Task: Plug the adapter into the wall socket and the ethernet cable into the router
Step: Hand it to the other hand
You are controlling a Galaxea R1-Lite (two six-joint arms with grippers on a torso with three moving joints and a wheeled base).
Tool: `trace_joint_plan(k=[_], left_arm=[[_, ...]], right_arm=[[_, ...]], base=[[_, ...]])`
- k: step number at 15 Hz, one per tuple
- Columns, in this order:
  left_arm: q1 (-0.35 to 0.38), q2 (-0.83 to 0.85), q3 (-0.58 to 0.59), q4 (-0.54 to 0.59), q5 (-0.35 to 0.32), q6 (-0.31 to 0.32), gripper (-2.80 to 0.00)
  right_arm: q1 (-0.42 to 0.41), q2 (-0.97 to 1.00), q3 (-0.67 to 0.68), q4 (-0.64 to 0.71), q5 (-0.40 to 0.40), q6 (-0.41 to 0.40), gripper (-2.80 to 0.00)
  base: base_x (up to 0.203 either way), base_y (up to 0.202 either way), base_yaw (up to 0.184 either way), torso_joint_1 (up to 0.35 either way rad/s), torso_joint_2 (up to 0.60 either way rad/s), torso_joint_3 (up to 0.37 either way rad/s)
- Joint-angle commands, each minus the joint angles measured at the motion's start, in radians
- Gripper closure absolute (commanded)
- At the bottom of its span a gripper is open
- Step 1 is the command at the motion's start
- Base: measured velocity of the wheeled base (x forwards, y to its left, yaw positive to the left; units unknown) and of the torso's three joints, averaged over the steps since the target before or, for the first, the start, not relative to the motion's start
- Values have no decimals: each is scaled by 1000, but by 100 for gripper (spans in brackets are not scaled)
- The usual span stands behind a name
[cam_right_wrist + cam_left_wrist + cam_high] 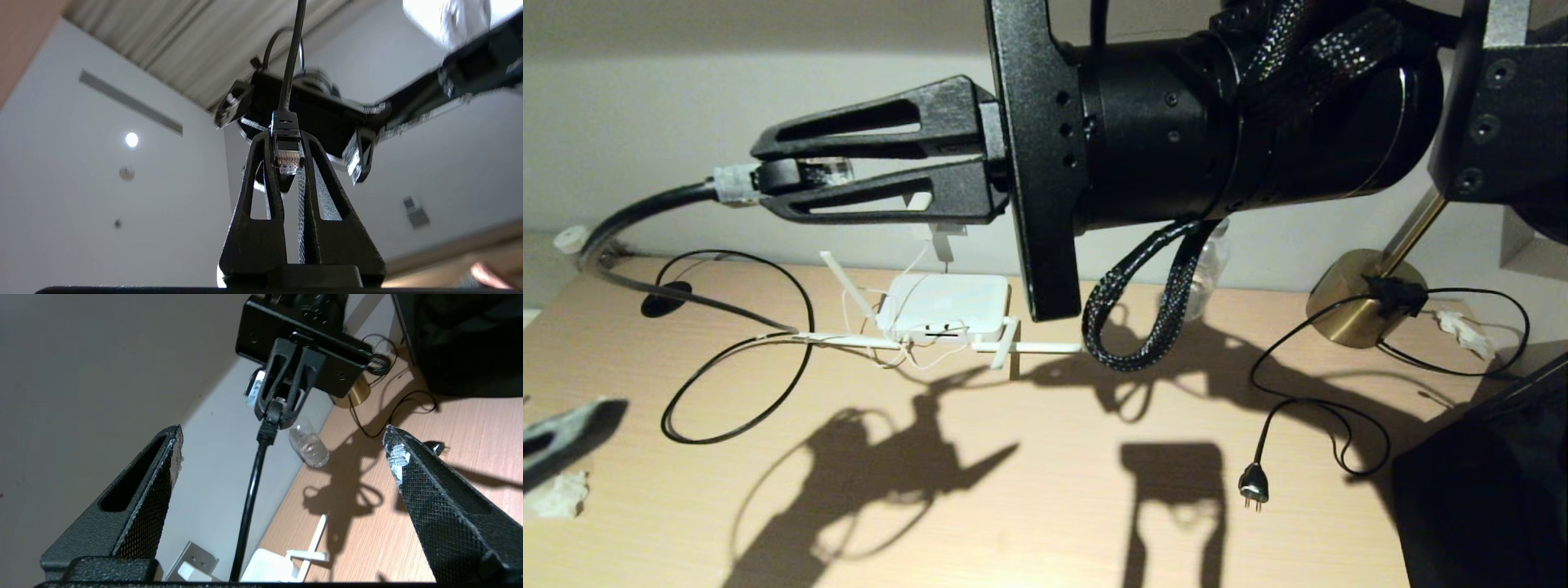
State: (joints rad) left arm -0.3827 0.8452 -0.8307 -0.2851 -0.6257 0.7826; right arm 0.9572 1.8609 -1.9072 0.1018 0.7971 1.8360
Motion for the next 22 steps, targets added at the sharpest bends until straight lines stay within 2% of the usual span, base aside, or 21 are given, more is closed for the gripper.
trace_joint_plan(k=[1, 2, 5, 13, 22], left_arm=[[-8, -32, 7, -2, -3, 3, -280], [-16, -43, 16, -2, -5, 3, -280], [-81, -81, 55, 0, -5, 3, -280], [-150, -60, 87, -5, -9, 6, -280], [-173, -31, 97, -6, -9, 7, -280]], right_arm=[[0, -8, -3, 1, 15, 20, 0], [2, -8, -4, 1, 18, 32, 0], [2, -18, -2, 4, 100, 60, 0], [17, -15, 1, 4, 190, 86, 0], [95, 0, 2, 7, 198, 94, 0]], base=[[0, 0, 0, 0, 0, 0], [0, 0, 0, 0, 0, 0], [0, 0, 0, 0, 0, 0], [0, 0, 0, 0, 0, 0], [0, 0, 0, 0, 0, 0]])
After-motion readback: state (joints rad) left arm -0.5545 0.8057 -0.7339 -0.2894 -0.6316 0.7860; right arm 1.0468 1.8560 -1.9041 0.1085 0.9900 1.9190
